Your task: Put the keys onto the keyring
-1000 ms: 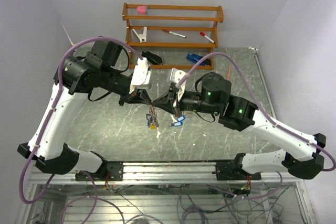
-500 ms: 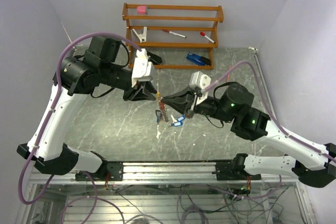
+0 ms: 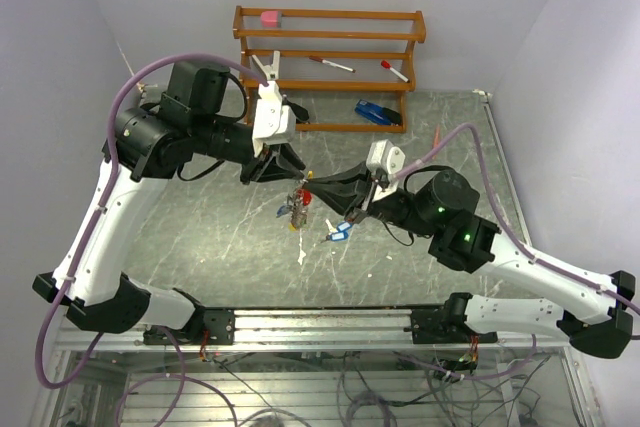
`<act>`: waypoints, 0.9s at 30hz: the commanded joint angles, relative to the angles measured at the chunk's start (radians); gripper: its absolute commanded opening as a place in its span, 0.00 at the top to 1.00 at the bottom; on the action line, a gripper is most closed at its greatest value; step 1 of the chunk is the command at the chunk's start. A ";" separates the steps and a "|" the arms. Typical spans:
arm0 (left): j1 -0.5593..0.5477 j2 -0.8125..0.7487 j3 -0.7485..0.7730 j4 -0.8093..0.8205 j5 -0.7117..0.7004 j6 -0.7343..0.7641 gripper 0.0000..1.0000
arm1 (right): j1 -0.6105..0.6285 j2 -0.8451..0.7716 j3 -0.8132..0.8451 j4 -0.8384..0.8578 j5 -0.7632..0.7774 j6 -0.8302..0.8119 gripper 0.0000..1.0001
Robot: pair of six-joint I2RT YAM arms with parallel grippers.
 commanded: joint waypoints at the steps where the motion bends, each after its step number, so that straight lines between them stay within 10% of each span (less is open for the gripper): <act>1: -0.002 0.000 -0.001 0.020 0.046 -0.005 0.73 | 0.002 -0.026 -0.011 0.139 0.010 0.002 1.00; 27: 0.029 -0.082 -0.009 0.196 0.028 -0.158 0.71 | 0.003 -0.091 -0.196 0.470 0.062 -0.047 1.00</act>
